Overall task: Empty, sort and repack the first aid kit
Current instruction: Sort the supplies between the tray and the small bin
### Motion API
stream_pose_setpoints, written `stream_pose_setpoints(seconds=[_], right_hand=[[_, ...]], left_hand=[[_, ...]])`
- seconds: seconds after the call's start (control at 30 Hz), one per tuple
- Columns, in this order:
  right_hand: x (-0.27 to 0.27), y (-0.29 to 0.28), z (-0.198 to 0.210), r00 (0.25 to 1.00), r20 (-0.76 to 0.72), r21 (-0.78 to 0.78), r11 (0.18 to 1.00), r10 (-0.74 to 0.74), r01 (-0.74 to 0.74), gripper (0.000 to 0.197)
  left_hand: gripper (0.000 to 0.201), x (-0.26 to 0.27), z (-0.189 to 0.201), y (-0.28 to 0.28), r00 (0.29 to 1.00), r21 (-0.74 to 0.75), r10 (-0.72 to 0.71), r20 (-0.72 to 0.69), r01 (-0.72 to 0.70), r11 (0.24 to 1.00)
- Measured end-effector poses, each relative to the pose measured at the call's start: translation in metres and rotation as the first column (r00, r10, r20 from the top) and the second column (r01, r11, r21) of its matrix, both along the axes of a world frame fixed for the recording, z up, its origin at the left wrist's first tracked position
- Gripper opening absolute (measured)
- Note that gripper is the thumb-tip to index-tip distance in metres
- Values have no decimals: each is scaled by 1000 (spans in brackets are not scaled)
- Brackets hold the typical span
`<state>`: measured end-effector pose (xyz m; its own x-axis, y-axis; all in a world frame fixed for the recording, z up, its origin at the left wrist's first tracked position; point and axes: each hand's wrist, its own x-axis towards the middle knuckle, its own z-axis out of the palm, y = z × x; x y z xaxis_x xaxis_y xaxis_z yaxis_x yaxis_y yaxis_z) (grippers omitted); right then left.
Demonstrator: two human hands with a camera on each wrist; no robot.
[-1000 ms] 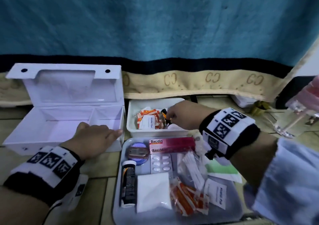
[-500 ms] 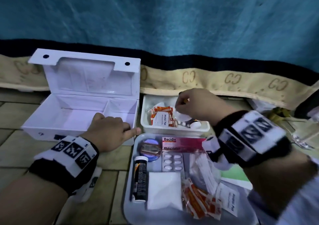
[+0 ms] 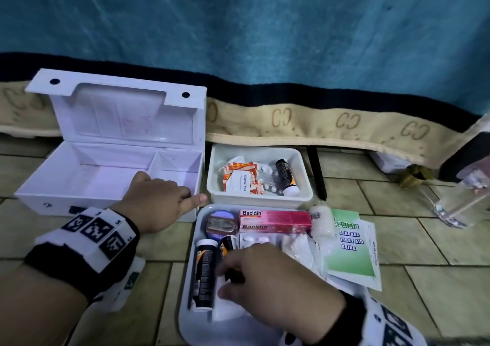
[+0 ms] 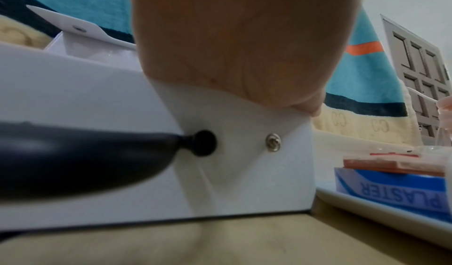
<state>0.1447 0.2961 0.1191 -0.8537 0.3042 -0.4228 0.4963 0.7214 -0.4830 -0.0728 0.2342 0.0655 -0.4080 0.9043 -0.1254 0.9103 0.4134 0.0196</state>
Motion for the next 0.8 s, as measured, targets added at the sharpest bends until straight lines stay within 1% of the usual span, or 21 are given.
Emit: stream_pose_setpoints(seconds=[0.07,0.1,0.13,0.2,0.23,0.27,0.33,0.37,0.4,0.43,0.47,0.53,0.6,0.67,0.73,0.77,0.8], right_hand=[[-1,-2,5,1000,5,-21,1000,8,-8,40],[-1,-2,9,1000,19,-24,1000,18,-17,44],[0,0,14,999,27,-15,1000,26,-25,45],[-3,12,26,1000,25,42,999,7,-8,38],[-6,23,32,999,7,86,996,-34,33,32],[-11,36,38,996,-26,142,986,-88,91,27],[-23,67,44,983,-89,308,934,-160,180,23],[-31,85,43,982,-84,395,899,-171,190,25],[-39,102,39,984,-45,459,871,-173,174,26],[-47,116,32,985,30,498,858,-168,131,28],[-53,127,24,982,119,522,850,-149,66,29],[-65,138,8,947,308,521,849,-87,-91,33],[-75,139,-2,912,407,515,836,-46,-188,36],[-81,137,-5,891,452,540,809,-44,-233,38],[-82,140,-7,902,425,564,801,-71,-203,35],[-82,142,-5,917,383,567,812,-110,-140,33],[-79,143,-2,939,311,563,824,-146,-58,31]], left_hand=[[114,-1,-1,0,1000,-11,-7,-8,7,1000],[116,-1,-1,0,1000,-16,-8,-15,8,1000],[112,-1,-1,0,1000,-17,-5,-19,5,1000],[101,-1,0,0,1000,-10,0,-26,0,1000],[101,-1,0,0,1000,-3,0,-23,0,1000],[106,-1,-1,0,1000,1,-6,-23,6,1000],[116,0,-1,-1,1000,8,-9,-21,9,1000],[116,0,0,-1,1000,8,-5,-16,5,1000],[115,1,1,-1,1000,5,2,-7,-2,1000],[115,1,2,-1,1000,1,5,0,-5,1000],[116,2,3,-1,1000,-3,3,0,-3,1000],[117,1,3,-1,1000,-15,-4,-8,4,1000],[103,1,4,-1,1000,-31,2,-7,-3,1000],[83,1,4,-1,1000,-51,11,-16,-12,999],[71,2,4,0,999,-51,15,-30,-16,999],[71,2,4,0,999,-48,16,-32,-18,999],[75,1,3,0,999,-45,17,-29,-18,999]])
